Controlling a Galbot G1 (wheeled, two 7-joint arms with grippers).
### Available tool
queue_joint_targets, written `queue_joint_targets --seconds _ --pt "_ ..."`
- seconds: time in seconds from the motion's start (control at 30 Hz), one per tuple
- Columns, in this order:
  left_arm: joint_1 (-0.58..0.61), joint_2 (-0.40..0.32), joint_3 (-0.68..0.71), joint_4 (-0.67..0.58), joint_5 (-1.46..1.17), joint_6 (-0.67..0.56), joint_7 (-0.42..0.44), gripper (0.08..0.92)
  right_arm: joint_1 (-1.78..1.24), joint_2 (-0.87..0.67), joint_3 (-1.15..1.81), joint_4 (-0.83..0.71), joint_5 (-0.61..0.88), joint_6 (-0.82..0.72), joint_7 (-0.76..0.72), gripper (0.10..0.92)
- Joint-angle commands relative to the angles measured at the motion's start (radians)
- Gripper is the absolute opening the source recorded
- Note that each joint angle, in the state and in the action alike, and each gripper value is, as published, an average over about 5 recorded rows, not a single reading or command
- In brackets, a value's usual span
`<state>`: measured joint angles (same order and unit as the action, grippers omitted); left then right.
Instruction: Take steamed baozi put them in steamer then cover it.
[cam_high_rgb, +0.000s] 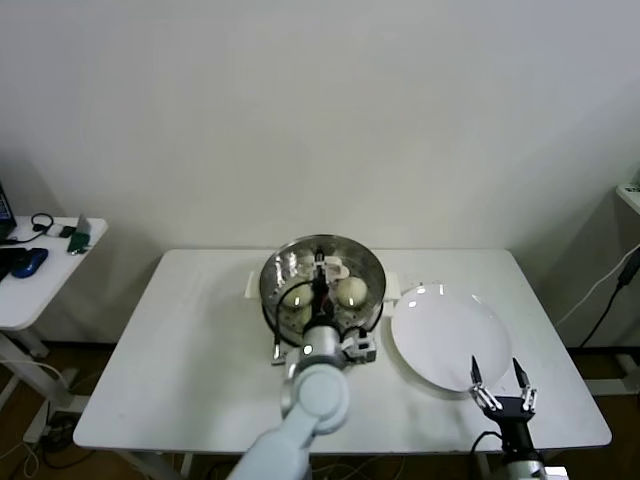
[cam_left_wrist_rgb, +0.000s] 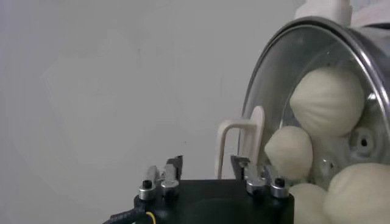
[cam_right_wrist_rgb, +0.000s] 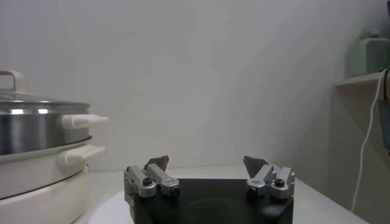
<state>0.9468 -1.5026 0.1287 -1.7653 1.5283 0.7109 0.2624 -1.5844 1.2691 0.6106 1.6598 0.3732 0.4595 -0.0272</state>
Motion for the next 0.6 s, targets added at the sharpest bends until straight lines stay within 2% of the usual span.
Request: queue_joint_targets --seconds 0.03,0.17,0.3,0.47,0.6 --pt "0.069 0.154 0.0 -0.205 -0.231 -0.007 -0.027 0.583 0.0 -0.004 0.0 0.006 0.001 -0.011 0.001 0.823" --pt "0.138 0.223 -0.072 -0.285 -0.374 -0.078 -0.113 0.704 -0.005 -0.007 -0.005 0.024 0.015 -0.041 0.038 0.823" --pt "0.209 0.284 -0.198 -0.36 -0.67 -0.197 -0.233 0.797 -0.015 -0.014 -0.011 0.069 0.014 -0.11 0.08 0.823" --pt "0.284 0.296 -0.423 -0.449 -1.065 -0.254 -0.356 0.822 -0.016 -0.021 -0.014 0.095 -0.022 -0.134 0.081 0.823" --pt "0.368 0.27 -0.648 -0.451 -1.364 -0.353 -0.417 0.823 -0.009 -0.014 -0.016 0.103 -0.041 -0.143 0.09 0.823"
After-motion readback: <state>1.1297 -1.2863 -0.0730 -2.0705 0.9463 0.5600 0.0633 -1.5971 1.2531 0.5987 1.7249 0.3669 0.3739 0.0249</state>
